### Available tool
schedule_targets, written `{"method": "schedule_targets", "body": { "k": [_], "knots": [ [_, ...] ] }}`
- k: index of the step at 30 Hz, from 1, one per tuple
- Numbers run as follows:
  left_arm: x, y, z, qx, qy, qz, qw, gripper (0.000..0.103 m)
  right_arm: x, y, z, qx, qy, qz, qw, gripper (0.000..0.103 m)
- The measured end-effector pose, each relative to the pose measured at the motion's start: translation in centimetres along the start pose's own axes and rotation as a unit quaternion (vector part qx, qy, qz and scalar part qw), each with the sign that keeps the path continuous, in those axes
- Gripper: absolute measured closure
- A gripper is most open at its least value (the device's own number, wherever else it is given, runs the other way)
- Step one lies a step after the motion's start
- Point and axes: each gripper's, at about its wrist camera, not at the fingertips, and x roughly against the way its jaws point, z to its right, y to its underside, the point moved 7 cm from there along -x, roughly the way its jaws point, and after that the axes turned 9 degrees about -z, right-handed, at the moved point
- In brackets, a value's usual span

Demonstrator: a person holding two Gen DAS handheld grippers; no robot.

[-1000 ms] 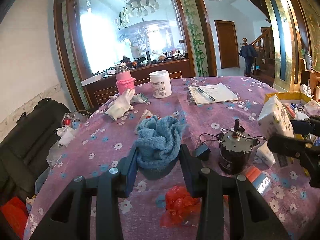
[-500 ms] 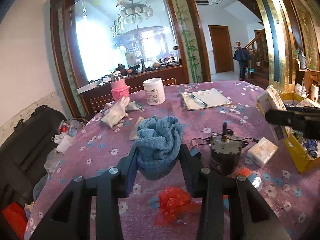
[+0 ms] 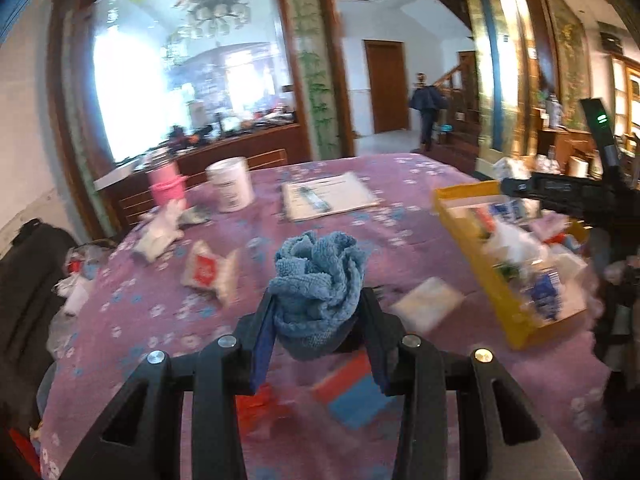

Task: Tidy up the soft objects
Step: 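Place the blue towel in the tray with left gripper while right gripper places the printed pack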

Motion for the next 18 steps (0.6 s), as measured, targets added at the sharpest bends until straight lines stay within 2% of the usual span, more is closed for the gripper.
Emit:
{"method": "schedule_targets", "body": {
  "k": [6,9,13,16,18],
  "knots": [
    [-0.5,-3.2,7.2,-0.015,0.098,-0.024,0.9948,0.064,0.1,-0.7,5.5,-0.073,-0.008,-0.030,0.997,0.045],
    [-1.2,-4.0,10.7,-0.024,0.135,-0.034,0.9899,0.064,1.0,-0.8,7.4,-0.104,-0.015,-0.023,0.994,0.045],
    [-3.0,-4.4,15.8,-0.032,0.210,-0.073,0.9744,0.064,1.7,-1.0,8.8,-0.122,-0.017,-0.020,0.992,0.045],
    [-4.6,-4.0,19.0,-0.044,0.249,-0.107,0.9616,0.064,2.0,-1.1,9.6,-0.135,-0.014,-0.017,0.991,0.045],
    [-5.9,-3.5,20.7,-0.046,0.258,-0.127,0.9567,0.064,2.3,-1.4,10.0,-0.141,-0.010,-0.010,0.990,0.045]
  ]
}}
